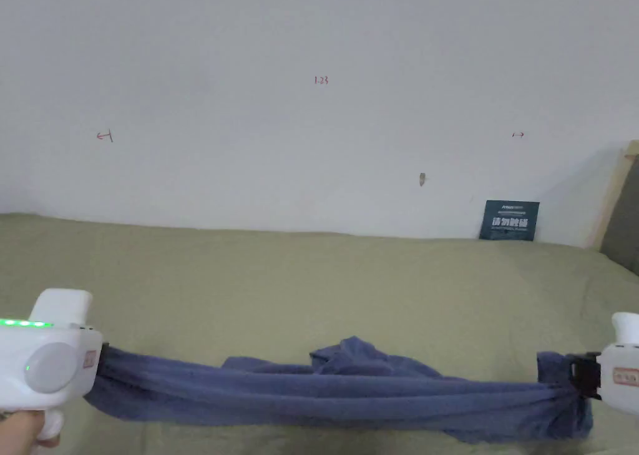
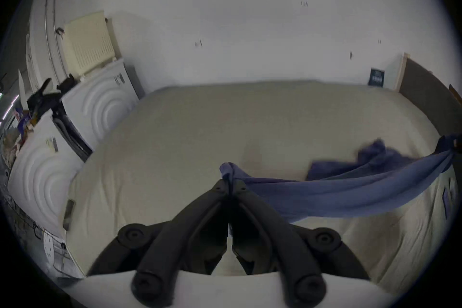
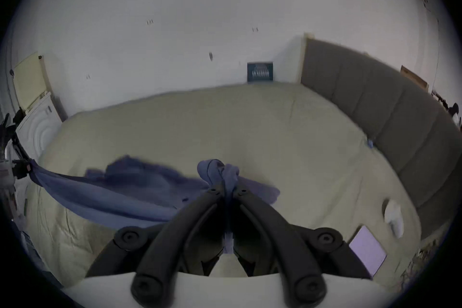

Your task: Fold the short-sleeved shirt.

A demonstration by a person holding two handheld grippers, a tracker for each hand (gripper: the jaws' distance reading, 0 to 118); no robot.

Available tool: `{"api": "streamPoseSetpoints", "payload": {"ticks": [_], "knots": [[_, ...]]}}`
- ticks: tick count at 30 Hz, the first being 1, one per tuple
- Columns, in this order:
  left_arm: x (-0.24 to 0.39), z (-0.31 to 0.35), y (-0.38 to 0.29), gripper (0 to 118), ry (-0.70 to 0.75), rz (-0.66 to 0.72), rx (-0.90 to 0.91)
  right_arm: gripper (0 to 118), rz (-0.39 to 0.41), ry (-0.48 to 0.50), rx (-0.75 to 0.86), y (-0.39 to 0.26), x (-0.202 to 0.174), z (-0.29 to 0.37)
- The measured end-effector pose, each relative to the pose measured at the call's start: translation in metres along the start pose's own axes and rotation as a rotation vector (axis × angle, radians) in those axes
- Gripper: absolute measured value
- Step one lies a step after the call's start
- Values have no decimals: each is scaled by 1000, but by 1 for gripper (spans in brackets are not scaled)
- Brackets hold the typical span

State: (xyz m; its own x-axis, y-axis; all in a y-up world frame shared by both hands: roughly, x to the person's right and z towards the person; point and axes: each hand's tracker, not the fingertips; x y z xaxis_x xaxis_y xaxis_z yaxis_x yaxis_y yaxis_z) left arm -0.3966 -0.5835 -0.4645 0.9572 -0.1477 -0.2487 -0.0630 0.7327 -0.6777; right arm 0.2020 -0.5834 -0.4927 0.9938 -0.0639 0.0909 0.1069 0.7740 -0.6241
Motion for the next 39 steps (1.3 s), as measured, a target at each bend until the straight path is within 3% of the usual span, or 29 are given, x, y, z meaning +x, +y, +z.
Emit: {"api": "streamPoseSetpoints", "payload": {"ticks": [3,6,14,19,25,26,27,28,29,31,36,37,38,39], "knots": [[-11,6,-48,2,-13,-2,-30,3,-9,7,-8,-51,17,20],[-26,44,-94,2,-23,29,-19,3,34,8,-28,-93,28,59],[-52,125,-192,2,-105,88,-100,3,-73,22,-39,-183,72,161],[-49,124,-228,2,-106,80,-155,3,-81,19,-84,-217,74,165],[-58,114,-246,5,-144,171,-182,7,-114,0,-96,-224,70,150],[-61,115,-246,14,-156,196,-176,18,-112,-2,-93,-224,70,150],[-64,116,-245,37,-173,209,-160,45,-109,-12,-90,-224,70,150],[-66,118,-246,85,-166,219,-141,92,-103,-30,-82,-222,68,152],[-66,124,-244,108,-151,214,-134,117,-105,-41,-87,-220,66,154],[-68,138,-241,109,-124,202,-65,110,-110,-71,22,-219,62,174],[-63,173,-239,107,-98,139,-18,112,-21,-25,4,-224,31,197],[-63,178,-242,105,-88,121,-6,108,-4,-24,17,-228,20,205],[-61,182,-245,102,-88,100,-3,92,9,-9,40,-233,11,207],[-59,184,-249,89,-81,81,-4,59,20,1,49,-238,2,210]]}}
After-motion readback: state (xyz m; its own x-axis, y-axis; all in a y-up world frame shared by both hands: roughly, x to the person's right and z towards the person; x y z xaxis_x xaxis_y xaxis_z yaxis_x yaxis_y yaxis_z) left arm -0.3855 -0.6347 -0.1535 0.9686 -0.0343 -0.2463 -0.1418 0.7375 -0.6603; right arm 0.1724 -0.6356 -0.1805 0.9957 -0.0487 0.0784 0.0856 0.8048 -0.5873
